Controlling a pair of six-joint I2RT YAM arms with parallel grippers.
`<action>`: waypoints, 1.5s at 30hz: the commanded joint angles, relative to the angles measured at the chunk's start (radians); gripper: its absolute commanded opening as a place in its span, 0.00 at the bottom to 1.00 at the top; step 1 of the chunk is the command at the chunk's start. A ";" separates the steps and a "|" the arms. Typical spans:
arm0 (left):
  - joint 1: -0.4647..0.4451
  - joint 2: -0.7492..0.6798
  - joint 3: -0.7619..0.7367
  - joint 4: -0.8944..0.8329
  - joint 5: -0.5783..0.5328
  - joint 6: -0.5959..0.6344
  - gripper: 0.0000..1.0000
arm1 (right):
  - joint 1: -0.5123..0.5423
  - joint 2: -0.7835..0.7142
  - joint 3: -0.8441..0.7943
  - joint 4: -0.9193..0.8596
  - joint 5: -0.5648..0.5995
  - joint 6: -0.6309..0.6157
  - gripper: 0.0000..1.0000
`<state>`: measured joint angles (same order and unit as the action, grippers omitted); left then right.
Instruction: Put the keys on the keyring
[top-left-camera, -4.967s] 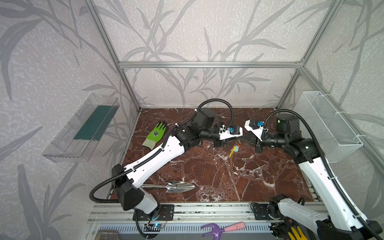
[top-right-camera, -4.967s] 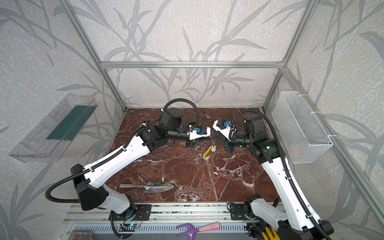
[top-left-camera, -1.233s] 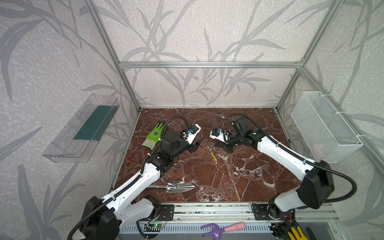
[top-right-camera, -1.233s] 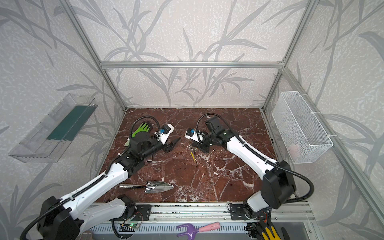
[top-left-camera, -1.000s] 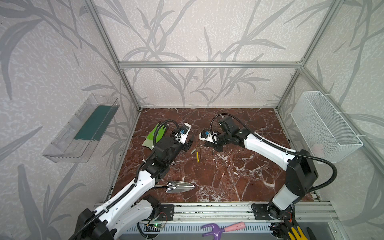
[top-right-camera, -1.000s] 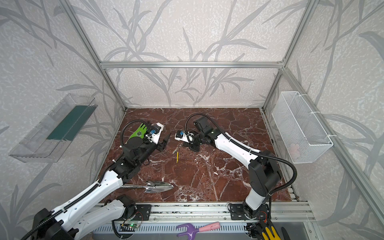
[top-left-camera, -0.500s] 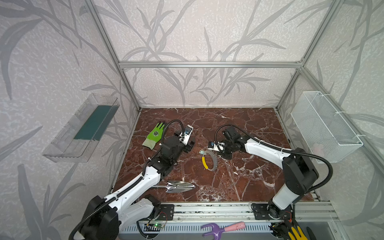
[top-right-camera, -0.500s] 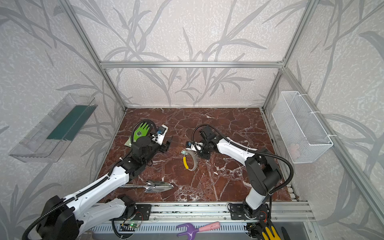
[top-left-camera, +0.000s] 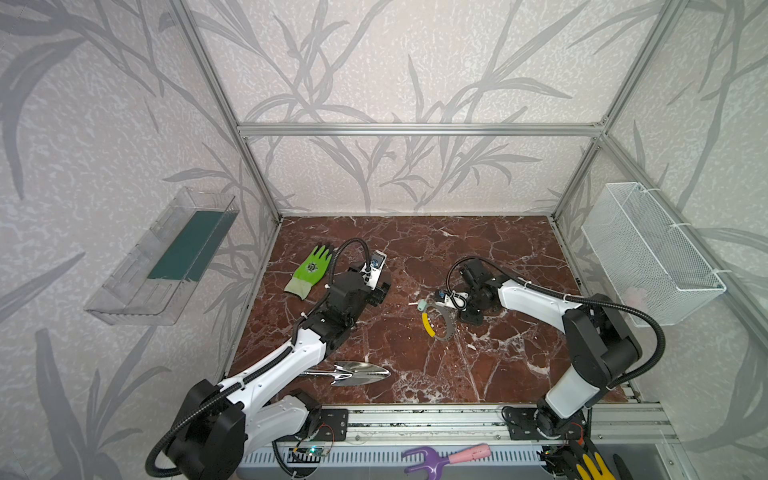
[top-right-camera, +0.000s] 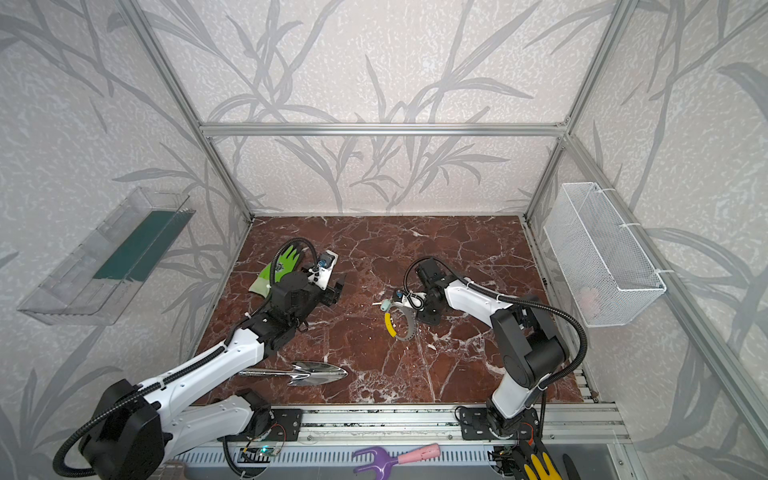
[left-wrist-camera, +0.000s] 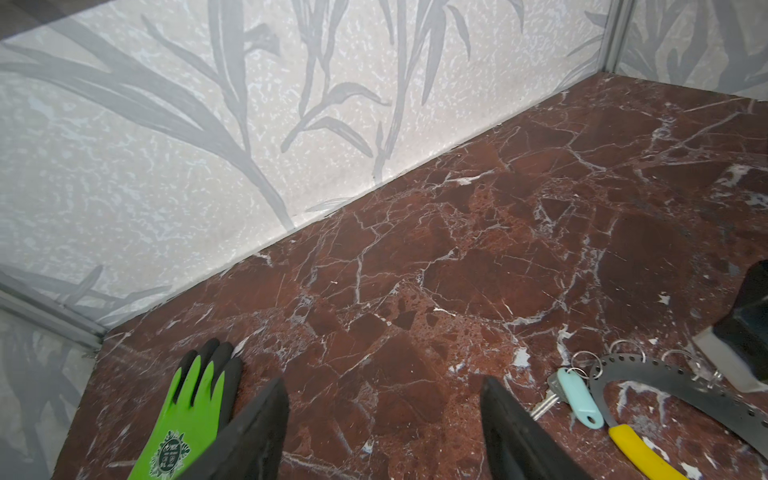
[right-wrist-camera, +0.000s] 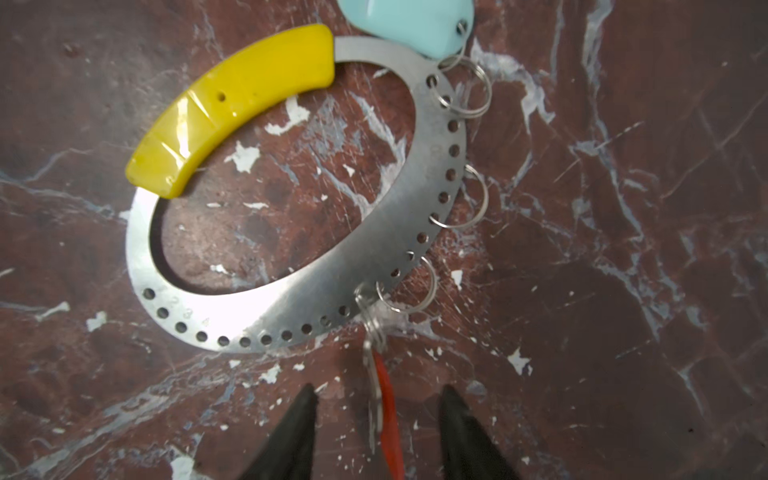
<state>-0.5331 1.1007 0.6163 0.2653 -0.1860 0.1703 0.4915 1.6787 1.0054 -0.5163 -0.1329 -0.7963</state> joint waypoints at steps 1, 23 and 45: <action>0.039 -0.055 -0.036 -0.003 -0.187 -0.089 0.82 | -0.044 -0.066 -0.004 -0.051 -0.016 0.020 0.99; 0.465 0.420 -0.275 0.717 -0.115 -0.156 0.99 | -0.473 -0.086 -0.741 1.717 -0.115 0.728 0.99; 0.509 0.482 -0.240 0.709 -0.098 -0.194 0.99 | -0.455 -0.089 -0.650 1.543 -0.176 0.683 0.99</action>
<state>-0.0296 1.5711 0.3546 0.9531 -0.2783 -0.0029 0.0280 1.5944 0.3519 0.9974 -0.3061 -0.1017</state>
